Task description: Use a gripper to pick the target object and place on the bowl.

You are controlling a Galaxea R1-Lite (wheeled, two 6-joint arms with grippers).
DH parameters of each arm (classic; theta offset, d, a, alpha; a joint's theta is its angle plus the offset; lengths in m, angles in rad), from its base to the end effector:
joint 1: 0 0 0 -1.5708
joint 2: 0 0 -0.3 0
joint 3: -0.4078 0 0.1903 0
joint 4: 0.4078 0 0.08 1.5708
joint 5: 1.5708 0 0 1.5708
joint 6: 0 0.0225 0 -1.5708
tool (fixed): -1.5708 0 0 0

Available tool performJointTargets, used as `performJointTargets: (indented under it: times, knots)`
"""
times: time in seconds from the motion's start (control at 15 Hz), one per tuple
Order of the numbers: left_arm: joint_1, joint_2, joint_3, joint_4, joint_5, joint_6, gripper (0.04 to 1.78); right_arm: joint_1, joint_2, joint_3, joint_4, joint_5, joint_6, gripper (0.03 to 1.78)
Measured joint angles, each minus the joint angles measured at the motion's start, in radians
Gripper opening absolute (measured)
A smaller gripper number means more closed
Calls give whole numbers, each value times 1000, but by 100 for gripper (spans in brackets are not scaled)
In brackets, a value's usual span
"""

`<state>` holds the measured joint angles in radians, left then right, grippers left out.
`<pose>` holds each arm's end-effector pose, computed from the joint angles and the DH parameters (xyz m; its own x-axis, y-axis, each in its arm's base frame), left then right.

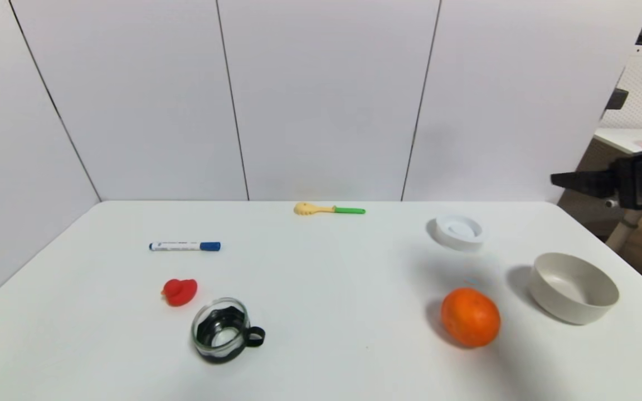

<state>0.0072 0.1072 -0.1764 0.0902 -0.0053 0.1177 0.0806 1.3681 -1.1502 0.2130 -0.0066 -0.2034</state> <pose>-0.0267 -0.0003 0.1173 0.9998 0.0019 -0.0210 0.0006 0.9931 0.1173 0.2189 0.0175 0.2870 0.9062 0.0666 -0.4177 -0.1571 0.9699 -0.1862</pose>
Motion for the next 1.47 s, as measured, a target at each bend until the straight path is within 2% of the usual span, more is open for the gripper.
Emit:
performJointTargets:
  times: [0.4,0.67,0.87,1.07,1.47]
  knots:
    - [0,0,0,0,0,-1,171,70,365,-388,397,10,-21,170]
    - [0,0,0,0,0,0,171,86,546,-519,546,12,-160,170]
    - [0,0,0,0,0,0,171,110,648,-580,585,16,-176,170]
    - [0,0,0,0,0,0,171,139,722,-631,587,43,-178,170]
    - [0,0,0,0,0,0,171,149,805,-679,589,51,-180,170]
